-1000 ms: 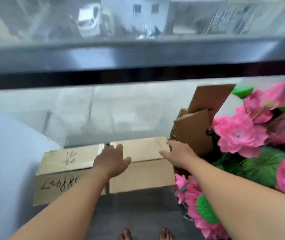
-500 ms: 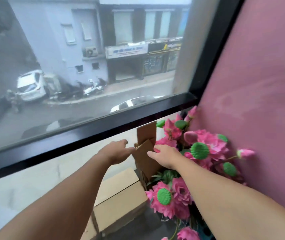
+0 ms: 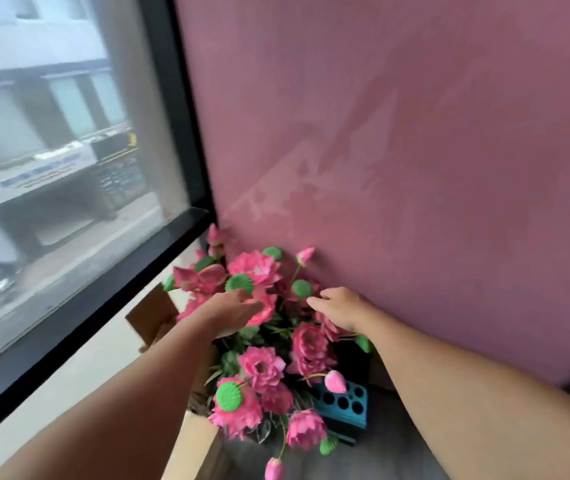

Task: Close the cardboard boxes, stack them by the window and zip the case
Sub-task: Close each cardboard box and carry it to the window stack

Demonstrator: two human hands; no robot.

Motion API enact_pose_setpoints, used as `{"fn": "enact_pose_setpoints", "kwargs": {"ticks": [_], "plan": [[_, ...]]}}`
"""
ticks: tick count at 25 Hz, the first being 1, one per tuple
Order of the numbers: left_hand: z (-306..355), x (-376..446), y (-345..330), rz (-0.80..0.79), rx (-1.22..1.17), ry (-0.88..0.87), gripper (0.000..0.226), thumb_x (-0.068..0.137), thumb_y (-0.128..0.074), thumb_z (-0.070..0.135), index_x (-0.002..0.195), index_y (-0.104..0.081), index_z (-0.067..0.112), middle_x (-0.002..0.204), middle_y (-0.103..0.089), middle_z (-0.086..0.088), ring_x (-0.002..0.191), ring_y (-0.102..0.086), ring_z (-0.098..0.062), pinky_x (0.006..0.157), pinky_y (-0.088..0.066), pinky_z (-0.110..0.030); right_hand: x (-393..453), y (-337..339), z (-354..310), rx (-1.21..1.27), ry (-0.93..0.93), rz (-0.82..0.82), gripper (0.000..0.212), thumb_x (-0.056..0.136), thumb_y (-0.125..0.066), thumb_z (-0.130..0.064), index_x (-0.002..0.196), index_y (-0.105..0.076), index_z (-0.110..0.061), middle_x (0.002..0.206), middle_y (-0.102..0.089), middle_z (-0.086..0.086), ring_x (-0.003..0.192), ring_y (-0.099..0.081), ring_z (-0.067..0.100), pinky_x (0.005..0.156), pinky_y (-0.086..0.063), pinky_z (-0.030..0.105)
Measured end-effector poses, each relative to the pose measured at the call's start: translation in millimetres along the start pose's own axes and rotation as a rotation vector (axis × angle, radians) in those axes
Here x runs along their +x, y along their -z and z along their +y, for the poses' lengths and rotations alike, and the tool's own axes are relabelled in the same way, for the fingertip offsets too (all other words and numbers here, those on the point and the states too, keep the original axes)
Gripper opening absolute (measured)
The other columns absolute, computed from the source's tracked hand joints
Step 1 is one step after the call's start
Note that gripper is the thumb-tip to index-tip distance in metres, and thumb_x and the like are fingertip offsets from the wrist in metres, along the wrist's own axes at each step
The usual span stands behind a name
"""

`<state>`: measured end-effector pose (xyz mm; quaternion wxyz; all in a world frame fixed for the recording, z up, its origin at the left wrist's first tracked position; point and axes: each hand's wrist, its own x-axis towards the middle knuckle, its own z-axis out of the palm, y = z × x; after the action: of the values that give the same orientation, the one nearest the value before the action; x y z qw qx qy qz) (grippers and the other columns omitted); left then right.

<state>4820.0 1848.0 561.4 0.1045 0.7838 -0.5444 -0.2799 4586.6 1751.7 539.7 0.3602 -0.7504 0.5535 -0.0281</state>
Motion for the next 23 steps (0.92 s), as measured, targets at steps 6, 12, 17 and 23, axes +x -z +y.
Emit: {"fn": "enact_pose_setpoints", "kwargs": {"ticks": [6, 12, 17, 23], "plan": [[153, 26, -72, -0.108, 0.044, -0.213, 0.051, 0.104, -0.042, 0.034, 0.153, -0.037, 0.02, 0.152, -0.042, -0.009, 0.132, -0.049, -0.024, 0.104, -0.038, -0.028, -66, 80, 147, 0.129, -0.228, 0.176, 0.085, 0.081, -0.047, -0.075, 0.149, -0.047, -0.024, 0.153, -0.047, 0.002, 0.139, -0.045, 0.025, 0.11, -0.034, 0.034], [317, 21, -177, -0.281, 0.23, -0.357, 0.058, 0.097, -0.05, 0.053, 0.145, -0.047, 0.02, 0.146, -0.051, -0.008, 0.132, -0.049, -0.029, 0.106, -0.038, -0.033, -151, 141, 305, 0.241, -0.434, 0.326, 0.078, 0.086, -0.051, -0.072, 0.145, -0.053, -0.02, 0.152, -0.05, 0.002, 0.137, -0.048, 0.025, 0.109, -0.038, 0.03], [445, 10, -269, -0.404, 0.401, -0.577, 0.063, 0.098, -0.043, 0.059, 0.15, -0.041, 0.024, 0.155, -0.042, -0.005, 0.14, -0.04, -0.028, 0.114, -0.031, -0.033, -232, 175, 415, 0.308, -0.605, 0.45, 0.068, 0.089, -0.05, -0.067, 0.136, -0.059, -0.018, 0.145, -0.057, 0.004, 0.131, -0.053, 0.026, 0.103, -0.041, 0.032], [572, 6, -365, -0.576, 0.509, -0.839, 0.061, 0.099, -0.04, 0.059, 0.146, -0.045, 0.021, 0.154, -0.043, -0.006, 0.139, -0.041, -0.027, 0.111, -0.03, -0.035, -295, 193, 517, 0.392, -0.856, 0.533, 0.073, 0.091, -0.049, -0.068, 0.144, -0.052, -0.019, 0.149, -0.052, 0.003, 0.137, -0.048, 0.023, 0.104, -0.037, 0.029]]}}
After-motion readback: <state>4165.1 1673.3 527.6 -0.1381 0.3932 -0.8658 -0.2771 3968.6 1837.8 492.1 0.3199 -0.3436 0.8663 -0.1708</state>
